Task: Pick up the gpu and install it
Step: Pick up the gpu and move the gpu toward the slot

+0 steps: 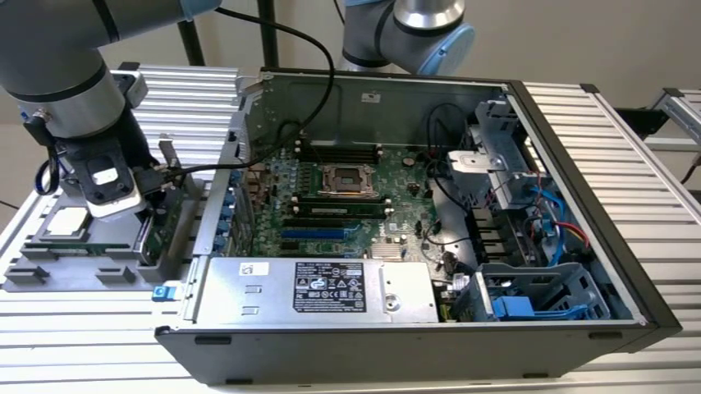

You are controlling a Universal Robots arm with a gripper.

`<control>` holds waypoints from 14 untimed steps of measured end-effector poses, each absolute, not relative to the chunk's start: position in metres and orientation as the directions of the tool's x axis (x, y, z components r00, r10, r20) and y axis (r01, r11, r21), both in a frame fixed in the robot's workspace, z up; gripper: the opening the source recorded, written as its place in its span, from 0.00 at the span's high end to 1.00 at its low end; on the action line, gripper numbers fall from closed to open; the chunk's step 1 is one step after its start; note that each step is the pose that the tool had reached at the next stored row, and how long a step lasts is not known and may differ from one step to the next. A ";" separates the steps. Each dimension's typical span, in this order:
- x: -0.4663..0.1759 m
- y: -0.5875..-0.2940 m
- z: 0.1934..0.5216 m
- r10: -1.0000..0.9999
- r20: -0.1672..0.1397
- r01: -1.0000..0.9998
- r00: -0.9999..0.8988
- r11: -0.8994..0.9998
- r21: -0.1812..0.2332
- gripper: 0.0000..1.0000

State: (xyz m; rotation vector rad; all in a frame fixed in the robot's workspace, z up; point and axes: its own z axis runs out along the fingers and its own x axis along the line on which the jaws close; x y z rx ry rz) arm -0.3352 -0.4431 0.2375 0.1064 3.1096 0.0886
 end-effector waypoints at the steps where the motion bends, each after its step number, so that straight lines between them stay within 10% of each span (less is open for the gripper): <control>1: -0.335 -0.443 0.237 0.069 -0.027 0.067 -0.997 0.996 0.058 1.00; 14: -0.335 -0.443 0.246 0.069 -0.026 0.067 -0.997 0.996 0.058 1.00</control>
